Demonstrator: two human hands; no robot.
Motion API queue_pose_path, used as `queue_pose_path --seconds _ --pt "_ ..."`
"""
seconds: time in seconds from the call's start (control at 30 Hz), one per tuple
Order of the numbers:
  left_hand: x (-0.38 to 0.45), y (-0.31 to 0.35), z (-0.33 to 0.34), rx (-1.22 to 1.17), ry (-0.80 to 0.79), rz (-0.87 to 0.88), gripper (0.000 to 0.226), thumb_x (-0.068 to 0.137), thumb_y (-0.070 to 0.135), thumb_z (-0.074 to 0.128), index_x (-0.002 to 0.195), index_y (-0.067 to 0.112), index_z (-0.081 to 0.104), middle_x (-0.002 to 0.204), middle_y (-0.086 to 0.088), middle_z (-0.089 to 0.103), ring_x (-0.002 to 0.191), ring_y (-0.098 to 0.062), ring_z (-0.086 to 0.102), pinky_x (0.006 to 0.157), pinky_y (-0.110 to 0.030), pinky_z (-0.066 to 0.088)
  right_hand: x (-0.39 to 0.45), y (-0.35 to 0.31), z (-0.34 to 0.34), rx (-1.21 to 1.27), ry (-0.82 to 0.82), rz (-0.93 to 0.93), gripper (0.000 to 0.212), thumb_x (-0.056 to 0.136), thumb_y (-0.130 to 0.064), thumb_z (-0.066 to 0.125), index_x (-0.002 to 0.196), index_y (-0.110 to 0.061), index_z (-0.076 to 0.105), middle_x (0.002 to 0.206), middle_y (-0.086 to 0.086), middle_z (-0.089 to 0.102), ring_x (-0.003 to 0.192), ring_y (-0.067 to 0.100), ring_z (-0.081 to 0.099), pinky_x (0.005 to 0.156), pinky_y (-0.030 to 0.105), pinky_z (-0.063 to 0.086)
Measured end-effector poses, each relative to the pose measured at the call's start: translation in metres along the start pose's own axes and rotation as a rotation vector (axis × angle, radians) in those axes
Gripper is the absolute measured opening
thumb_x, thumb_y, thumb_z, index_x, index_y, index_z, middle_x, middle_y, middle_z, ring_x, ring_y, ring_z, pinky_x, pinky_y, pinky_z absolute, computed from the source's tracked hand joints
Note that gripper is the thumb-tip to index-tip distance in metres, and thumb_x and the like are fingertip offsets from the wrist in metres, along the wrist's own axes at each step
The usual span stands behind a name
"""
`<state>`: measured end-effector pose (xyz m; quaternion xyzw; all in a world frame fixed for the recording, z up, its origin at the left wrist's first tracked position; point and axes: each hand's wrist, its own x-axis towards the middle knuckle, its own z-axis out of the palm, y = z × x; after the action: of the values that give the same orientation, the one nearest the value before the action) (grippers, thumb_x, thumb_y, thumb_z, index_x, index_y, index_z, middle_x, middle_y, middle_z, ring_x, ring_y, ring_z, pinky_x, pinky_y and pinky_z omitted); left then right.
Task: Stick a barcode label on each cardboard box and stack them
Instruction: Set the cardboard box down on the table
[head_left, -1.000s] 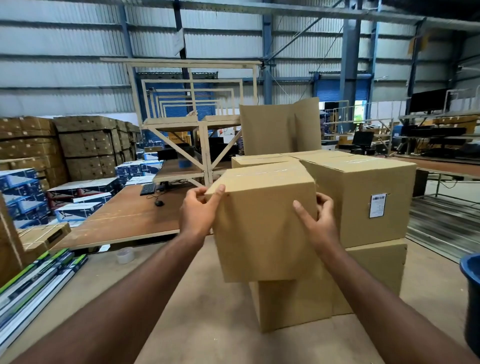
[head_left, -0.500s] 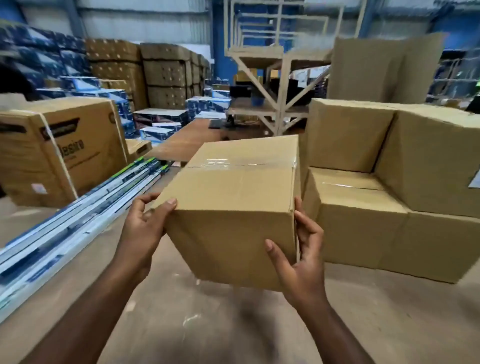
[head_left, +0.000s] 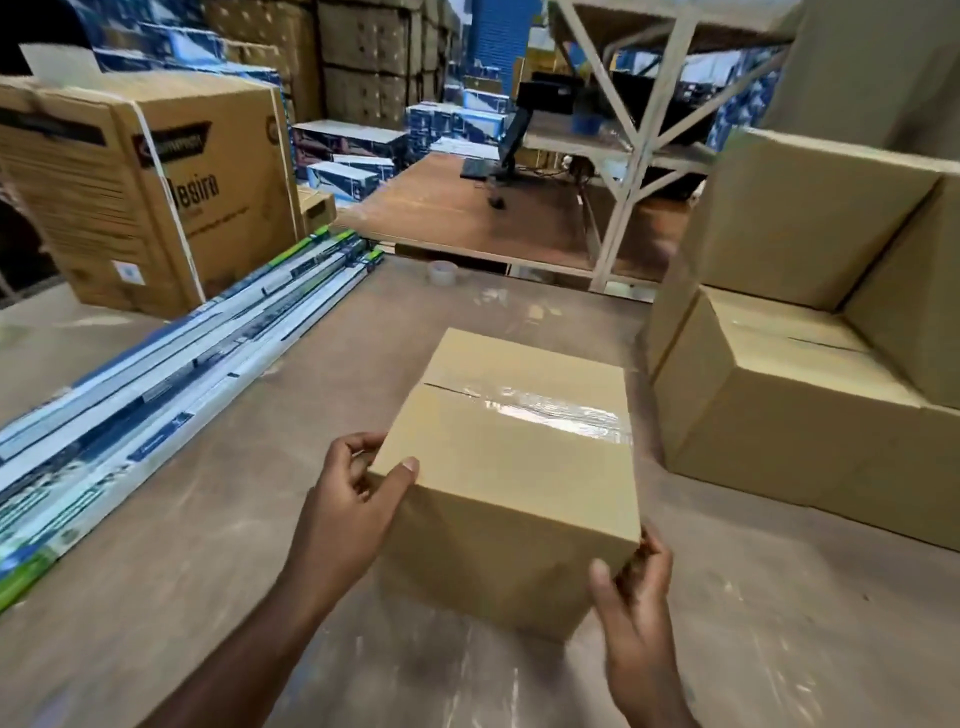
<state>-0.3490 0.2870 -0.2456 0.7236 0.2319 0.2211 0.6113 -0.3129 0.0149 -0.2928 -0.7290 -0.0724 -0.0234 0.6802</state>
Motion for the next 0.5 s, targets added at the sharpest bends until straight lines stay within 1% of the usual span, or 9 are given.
queue_pose_path --seconds 0.07,0.13,0.17,0.23,0.3,0.4,0.43,0.47,0.5 --pt "0.007 0.001 -0.004 -0.022 -0.069 -0.021 0.034 0.092 0.037 0.071 0.123 0.034 0.057 0.117 0.014 0.071 0.098 0.004 0.068 0.08 -0.024 0.052 0.0 -0.011 0.001 0.058 0.065 0.045 0.062 0.085 -0.068 0.062 0.14 -0.043 0.045 0.135 -0.025 0.063 0.126 -0.002 0.058 0.1 0.019 0.047" --pt "0.02 0.006 -0.007 -0.021 -0.168 -0.059 0.042 0.095 0.042 0.066 0.134 0.031 0.054 0.126 0.014 0.066 0.107 0.007 0.063 0.081 -0.016 0.049 0.006 -0.022 0.004 0.084 0.114 0.085 0.075 0.076 -0.087 0.059 0.138 -0.045 0.05 0.133 -0.024 0.065 0.127 -0.002 0.058 0.103 0.028 0.045" --pt "0.026 0.007 -0.008 -0.015 -0.225 -0.059 0.042 0.097 0.042 0.063 0.136 0.031 0.053 0.125 0.02 0.066 0.106 0.012 0.062 0.079 -0.011 0.048 0.009 -0.027 0.008 0.088 0.132 0.11 0.072 0.078 -0.086 0.06 0.137 -0.045 0.052 0.131 -0.022 0.067 0.125 -0.002 0.06 0.103 0.031 0.046" --pt "0.028 0.009 -0.007 0.035 -0.36 -0.02 0.035 0.099 0.042 0.058 0.133 0.041 0.053 0.113 0.035 0.067 0.102 0.02 0.06 0.078 -0.006 0.047 0.015 -0.035 0.016 0.082 0.146 0.153 0.04 0.094 -0.065 0.06 0.129 -0.048 0.054 0.121 -0.022 0.07 0.109 -0.011 0.064 0.095 0.025 0.049" --pt "0.023 0.01 -0.005 0.057 -0.448 0.001 0.039 0.096 0.049 0.055 0.134 0.049 0.05 0.114 0.042 0.064 0.105 0.018 0.06 0.086 -0.012 0.05 0.023 -0.04 0.016 0.047 0.176 0.19 0.024 0.101 -0.048 0.059 0.124 -0.051 0.052 0.113 -0.026 0.066 0.096 -0.017 0.061 0.082 0.018 0.045" --pt "0.028 -0.001 0.013 0.008 -0.569 -0.004 0.055 0.089 0.057 0.061 0.141 0.048 0.044 0.135 0.038 0.056 0.119 0.016 0.055 0.098 -0.012 0.047 0.036 -0.04 -0.011 0.081 0.249 0.191 0.032 0.098 -0.043 0.062 0.129 -0.05 0.059 0.123 -0.019 0.069 0.113 0.001 0.063 0.091 0.033 0.05" --pt "0.031 -0.007 0.019 -0.061 -0.584 -0.076 0.066 0.083 0.07 0.065 0.141 0.045 0.046 0.143 0.033 0.052 0.123 0.015 0.053 0.105 -0.014 0.043 0.039 -0.038 -0.023 0.083 0.273 0.182 0.035 0.101 -0.038 0.059 0.133 -0.051 0.059 0.129 -0.017 0.067 0.12 0.007 0.061 0.097 0.039 0.051" --pt "0.032 -0.014 0.024 -0.11 -0.568 -0.167 0.079 0.075 0.084 0.061 0.142 0.044 0.049 0.147 0.029 0.05 0.125 0.015 0.051 0.11 -0.02 0.04 0.042 -0.037 -0.033 0.068 0.294 0.177 0.037 0.104 -0.034 0.055 0.135 -0.053 0.058 0.135 -0.016 0.064 0.126 0.012 0.058 0.103 0.046 0.05" --pt "0.029 -0.02 0.028 -0.126 -0.551 -0.196 0.083 0.074 0.091 0.048 0.143 0.046 0.05 0.146 0.031 0.049 0.127 0.015 0.048 0.112 -0.024 0.037 0.044 -0.035 -0.04 0.044 0.312 0.169 0.038 0.106 -0.031 0.051 0.135 -0.054 0.059 0.139 -0.015 0.061 0.131 0.016 0.055 0.109 0.051 0.047"
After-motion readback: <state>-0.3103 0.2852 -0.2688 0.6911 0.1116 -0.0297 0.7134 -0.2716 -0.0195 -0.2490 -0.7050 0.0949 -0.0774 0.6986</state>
